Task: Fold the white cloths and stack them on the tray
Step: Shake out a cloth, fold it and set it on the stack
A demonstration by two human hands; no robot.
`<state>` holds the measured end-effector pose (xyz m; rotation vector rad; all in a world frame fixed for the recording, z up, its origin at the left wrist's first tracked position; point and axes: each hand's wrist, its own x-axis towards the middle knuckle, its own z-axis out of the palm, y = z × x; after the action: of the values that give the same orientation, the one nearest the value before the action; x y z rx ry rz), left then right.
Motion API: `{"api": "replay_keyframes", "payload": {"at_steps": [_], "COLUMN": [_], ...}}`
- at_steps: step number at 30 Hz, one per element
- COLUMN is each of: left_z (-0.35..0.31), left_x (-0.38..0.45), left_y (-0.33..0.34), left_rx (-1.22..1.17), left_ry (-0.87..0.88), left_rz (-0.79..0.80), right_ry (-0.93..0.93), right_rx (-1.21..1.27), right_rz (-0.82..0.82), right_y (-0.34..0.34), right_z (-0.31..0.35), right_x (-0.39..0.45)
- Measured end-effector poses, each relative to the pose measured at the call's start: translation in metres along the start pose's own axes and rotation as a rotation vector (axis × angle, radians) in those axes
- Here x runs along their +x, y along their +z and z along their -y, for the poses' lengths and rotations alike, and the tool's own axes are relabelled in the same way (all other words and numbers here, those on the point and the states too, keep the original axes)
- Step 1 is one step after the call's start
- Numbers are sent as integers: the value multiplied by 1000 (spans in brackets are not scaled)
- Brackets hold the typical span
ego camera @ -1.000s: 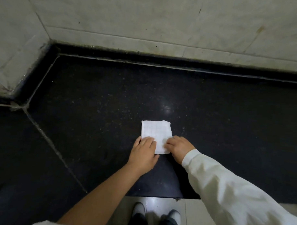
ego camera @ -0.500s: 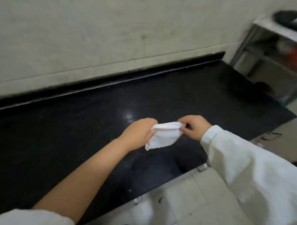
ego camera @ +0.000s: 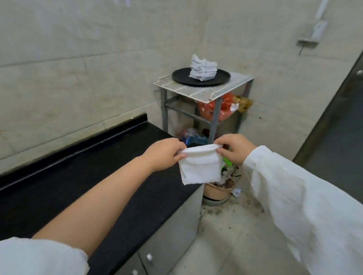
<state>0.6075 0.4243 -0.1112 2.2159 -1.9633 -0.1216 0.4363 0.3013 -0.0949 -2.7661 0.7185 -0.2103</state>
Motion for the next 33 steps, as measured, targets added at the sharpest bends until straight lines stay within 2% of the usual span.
{"api": "replay_keyframes", "payload": {"at_steps": [7,12,17,20,23,25,29,31,33], "left_z": [14,46,77,91,101,109,126,130,132], "left_x": [169,288,384,435,484,517,579,603,622], "left_y": [-20,-48,-91,-112,-126,-136,-155,-148,-125], "left_rx": [-24,-102,-143,-226,-296,-255,-82,-70,-29], "left_ry": [27,40,-37,-153,-276,-347,-505,-529,-559], "left_rz": [71,48,-61,-156,-332,-476,-735,-742,-604], "right_ry": [41,80,21,-20,-46,-98,-267,-297,-290], "right_rx": [61,74,101,134,272,331,219,207,179], "right_rz": [-41,-65,-126,-178,-215,-270,-441,-440,-341], "right_y": [-48,-92,-143,-168,-187,-198,-216,-213,-197], "right_z": [-104,-163,-204,-230,-254,-268,-293,-312,-333], "right_x": [104,205,299,356,424,471,550,579,601]}}
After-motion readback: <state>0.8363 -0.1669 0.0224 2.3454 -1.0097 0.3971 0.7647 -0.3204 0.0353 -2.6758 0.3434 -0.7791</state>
